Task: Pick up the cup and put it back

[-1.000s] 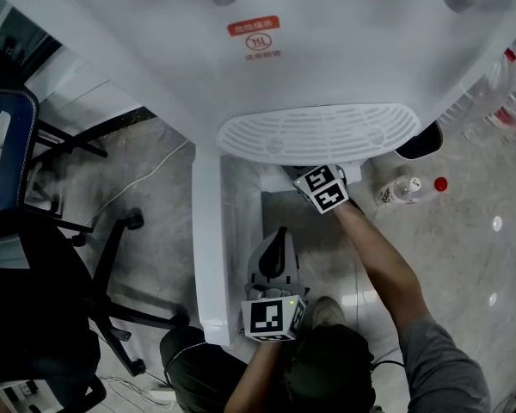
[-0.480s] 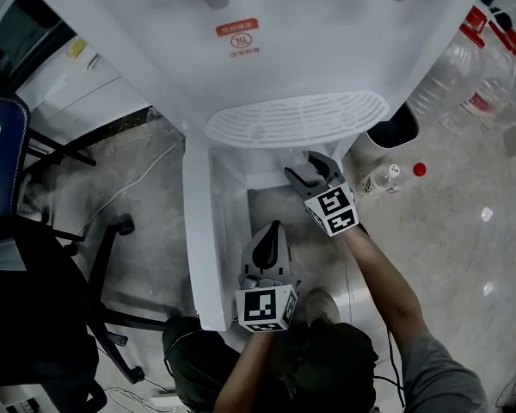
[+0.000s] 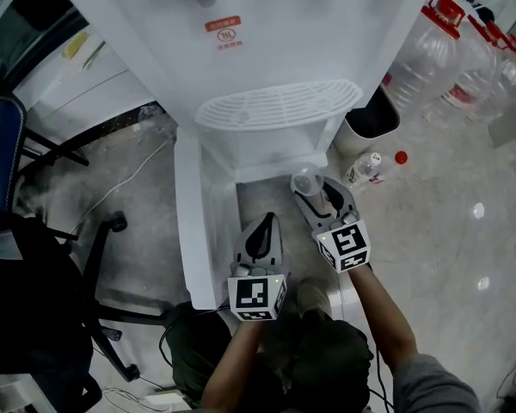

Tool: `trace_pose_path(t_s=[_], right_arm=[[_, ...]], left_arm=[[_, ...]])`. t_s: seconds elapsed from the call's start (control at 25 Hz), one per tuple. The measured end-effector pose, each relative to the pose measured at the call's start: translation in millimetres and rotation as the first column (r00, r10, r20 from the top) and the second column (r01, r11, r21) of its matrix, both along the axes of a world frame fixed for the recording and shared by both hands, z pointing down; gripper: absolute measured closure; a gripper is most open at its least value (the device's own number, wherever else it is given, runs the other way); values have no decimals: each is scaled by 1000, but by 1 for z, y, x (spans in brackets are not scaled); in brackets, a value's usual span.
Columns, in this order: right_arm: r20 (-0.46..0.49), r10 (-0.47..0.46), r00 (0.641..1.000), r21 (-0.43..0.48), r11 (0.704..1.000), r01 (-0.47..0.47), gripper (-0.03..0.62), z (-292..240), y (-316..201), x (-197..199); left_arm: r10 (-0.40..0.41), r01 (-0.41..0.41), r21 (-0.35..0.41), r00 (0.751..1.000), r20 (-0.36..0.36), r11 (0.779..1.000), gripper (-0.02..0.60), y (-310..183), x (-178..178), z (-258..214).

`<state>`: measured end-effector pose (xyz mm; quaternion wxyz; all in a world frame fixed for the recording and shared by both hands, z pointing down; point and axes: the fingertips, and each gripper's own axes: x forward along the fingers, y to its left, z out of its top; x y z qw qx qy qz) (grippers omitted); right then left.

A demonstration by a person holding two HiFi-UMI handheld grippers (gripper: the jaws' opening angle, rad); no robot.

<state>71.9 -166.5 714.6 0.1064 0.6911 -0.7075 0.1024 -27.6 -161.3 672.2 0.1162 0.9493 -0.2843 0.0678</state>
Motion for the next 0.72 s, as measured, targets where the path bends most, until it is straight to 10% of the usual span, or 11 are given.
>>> trace_pose_path(t_s=[0.72], right_arm=[[53, 123, 991, 24, 992, -124, 359, -44, 77, -14]], left_arm=[[58, -55, 60, 997, -51, 997, 572, 32, -8, -35]])
